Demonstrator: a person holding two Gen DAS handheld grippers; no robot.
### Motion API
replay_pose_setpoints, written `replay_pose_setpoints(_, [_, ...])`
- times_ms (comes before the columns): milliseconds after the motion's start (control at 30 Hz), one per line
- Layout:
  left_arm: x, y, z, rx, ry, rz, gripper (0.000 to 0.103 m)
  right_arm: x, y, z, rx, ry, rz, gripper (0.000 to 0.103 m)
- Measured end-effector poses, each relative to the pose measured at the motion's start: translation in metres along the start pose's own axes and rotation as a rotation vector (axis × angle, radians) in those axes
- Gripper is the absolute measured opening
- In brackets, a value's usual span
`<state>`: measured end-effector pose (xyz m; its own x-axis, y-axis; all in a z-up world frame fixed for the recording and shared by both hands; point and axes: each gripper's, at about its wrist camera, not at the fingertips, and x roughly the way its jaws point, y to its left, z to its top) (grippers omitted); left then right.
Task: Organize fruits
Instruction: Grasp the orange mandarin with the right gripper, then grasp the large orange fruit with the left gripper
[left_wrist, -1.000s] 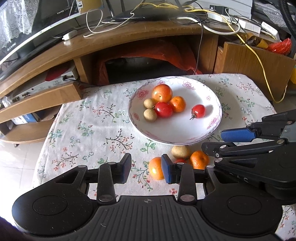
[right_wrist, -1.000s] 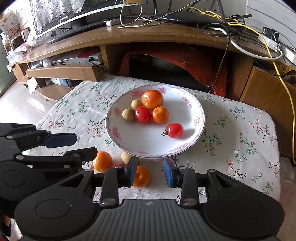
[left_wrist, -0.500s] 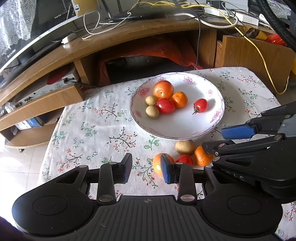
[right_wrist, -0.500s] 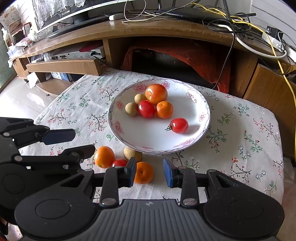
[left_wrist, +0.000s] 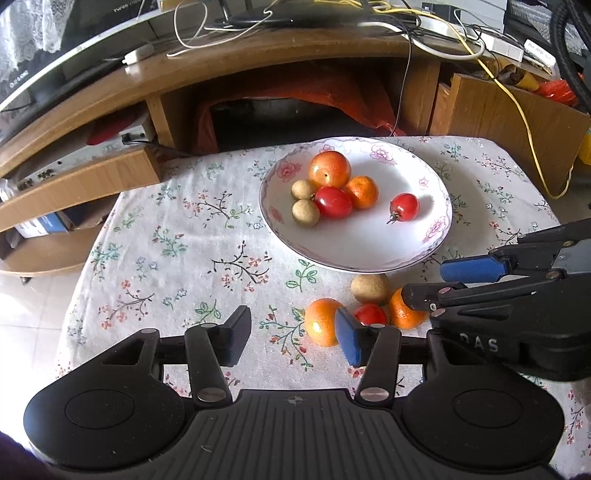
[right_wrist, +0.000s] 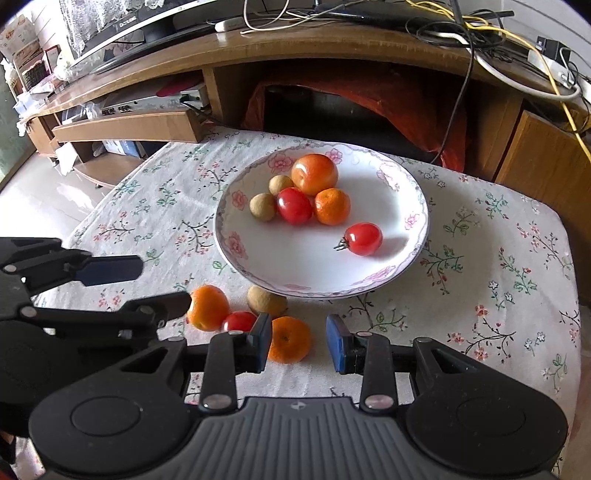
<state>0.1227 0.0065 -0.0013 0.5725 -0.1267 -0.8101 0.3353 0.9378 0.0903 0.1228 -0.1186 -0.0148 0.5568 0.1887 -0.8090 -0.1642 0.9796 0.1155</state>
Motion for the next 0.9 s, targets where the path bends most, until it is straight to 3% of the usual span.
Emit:
replay_pose_setpoints(467, [0.005, 0.019, -0.003, -0.065, 0.022, -0.022, 0.061, 0.013, -0.004, 0.001, 0.028, 0.037, 0.057, 0.037])
replay_pose_setpoints(900, [0.022, 0.026, 0.004, -0.165, 0.061, -0.118, 0.063, 0.024, -0.007, -0.004, 0.042, 0.068, 0.083, 0.034])
